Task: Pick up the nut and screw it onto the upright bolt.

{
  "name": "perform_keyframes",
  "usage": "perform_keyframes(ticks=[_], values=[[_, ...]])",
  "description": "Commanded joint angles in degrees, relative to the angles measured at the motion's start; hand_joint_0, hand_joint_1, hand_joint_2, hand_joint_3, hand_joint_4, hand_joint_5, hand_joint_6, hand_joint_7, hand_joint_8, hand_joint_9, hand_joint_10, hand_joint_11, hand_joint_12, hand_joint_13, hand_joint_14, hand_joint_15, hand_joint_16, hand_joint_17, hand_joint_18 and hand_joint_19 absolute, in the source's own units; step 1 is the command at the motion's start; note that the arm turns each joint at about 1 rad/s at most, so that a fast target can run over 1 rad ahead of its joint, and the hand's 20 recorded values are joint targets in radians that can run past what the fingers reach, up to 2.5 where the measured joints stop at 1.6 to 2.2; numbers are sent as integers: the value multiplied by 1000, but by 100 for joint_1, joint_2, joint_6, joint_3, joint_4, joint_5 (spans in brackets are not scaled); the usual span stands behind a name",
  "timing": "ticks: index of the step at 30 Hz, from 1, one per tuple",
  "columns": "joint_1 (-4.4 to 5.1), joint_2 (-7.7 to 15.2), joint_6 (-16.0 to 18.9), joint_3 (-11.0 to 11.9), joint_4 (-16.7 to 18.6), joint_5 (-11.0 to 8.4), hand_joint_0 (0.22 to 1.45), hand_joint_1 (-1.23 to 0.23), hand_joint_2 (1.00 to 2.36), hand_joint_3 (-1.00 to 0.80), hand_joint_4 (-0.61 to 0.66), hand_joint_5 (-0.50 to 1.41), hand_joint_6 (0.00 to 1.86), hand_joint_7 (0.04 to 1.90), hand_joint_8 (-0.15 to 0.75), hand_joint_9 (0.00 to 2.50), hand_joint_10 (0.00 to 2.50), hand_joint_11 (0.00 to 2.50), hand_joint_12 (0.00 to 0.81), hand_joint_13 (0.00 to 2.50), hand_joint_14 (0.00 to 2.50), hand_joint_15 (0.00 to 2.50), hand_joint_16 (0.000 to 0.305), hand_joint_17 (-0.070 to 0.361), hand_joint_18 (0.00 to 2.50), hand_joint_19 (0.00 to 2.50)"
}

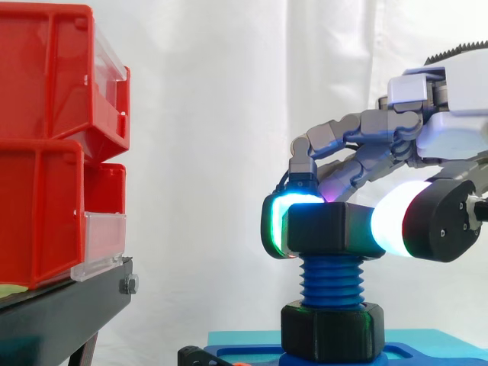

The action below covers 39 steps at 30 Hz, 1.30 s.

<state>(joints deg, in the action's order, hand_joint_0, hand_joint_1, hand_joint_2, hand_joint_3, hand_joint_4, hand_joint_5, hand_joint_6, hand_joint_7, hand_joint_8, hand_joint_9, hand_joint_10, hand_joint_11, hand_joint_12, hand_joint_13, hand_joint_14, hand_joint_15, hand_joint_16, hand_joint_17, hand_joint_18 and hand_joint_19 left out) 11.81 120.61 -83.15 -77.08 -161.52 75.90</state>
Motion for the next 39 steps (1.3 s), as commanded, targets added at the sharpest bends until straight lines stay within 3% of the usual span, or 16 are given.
perform_keyframes(ticks=[1,6,16,26,39], values=[[-3,-2,0,0,-2,4,528,-538,1003,-466,292,-185,549,1286,313,486,7,174,379,476,0,8,51,114,474,98],[-3,-2,-9,0,-11,13,496,-513,1000,-500,310,-175,500,1306,321,492,5,155,389,482,0,0,53,119,488,103],[-12,-2,-9,9,7,65,433,-362,1000,-500,325,-210,503,1039,342,496,4,145,422,486,0,1,60,134,518,90],[-47,-2,-9,62,-11,224,420,-291,1000,-500,230,-245,502,767,330,462,2,44,429,454,0,0,62,139,489,79],[-135,-2,-26,202,-143,408,428,-260,1000,-500,204,-252,502,676,317,410,0,0,425,413,0,0,61,138,440,69]])
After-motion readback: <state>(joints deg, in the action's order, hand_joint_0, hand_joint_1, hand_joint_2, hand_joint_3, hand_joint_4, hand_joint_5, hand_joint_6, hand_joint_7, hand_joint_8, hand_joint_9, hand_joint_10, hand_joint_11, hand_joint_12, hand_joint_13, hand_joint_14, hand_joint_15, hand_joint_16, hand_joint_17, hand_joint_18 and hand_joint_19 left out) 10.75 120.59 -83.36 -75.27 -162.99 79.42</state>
